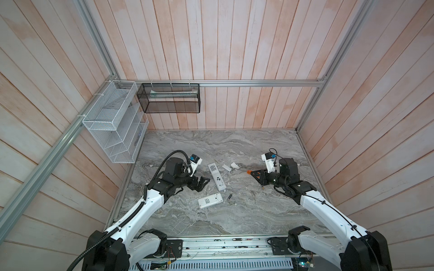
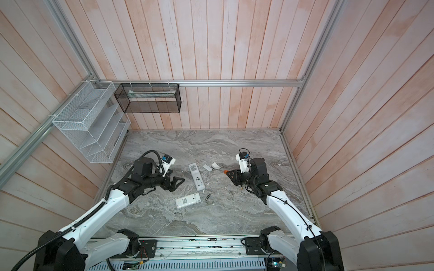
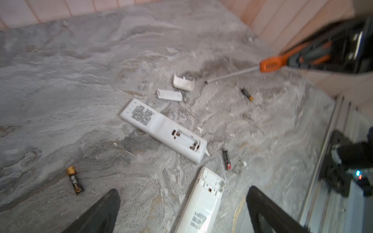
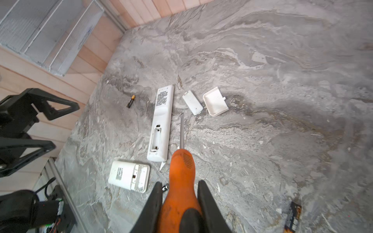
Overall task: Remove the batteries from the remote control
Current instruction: 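Set the empty short remote down with the left gripper while the right draws back, then lower and release the orange screwdriver onto the table with the right gripper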
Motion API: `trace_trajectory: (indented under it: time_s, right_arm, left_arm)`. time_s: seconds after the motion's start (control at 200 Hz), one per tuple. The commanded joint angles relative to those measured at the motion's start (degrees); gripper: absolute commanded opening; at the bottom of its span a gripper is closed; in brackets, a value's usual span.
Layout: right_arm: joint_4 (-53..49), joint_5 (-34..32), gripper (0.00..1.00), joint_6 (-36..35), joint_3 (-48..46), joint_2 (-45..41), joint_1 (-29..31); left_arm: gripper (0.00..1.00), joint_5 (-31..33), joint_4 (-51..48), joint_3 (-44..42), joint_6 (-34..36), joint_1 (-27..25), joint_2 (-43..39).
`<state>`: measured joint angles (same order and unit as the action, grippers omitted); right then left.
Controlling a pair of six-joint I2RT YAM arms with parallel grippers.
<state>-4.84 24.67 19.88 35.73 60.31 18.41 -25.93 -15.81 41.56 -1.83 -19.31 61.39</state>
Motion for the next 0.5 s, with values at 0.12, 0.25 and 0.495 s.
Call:
trace_trajectory:
  time_s: [0.12,0.25,0.495]
  right_arm:
    - [11.0,-9.44,0.0,6.05,-8.03,-2.05,-0.53]
    - [14.23,-9.22,0.0,7.09,-11.36,-0.58,-0.5]
    - [18.11,-7.46,0.22,7.42,-15.15,0.99,-0.52]
  left_arm:
    - [1.0,2.45,4.79,-4.88,-24.27,4.86,-4.28]
    - [1.0,2.99,3.95,-6.3,-25.17,5.2,-6.47]
    - [1.0,3.08,2.09,-6.47,-24.9,5.87,-7.95]
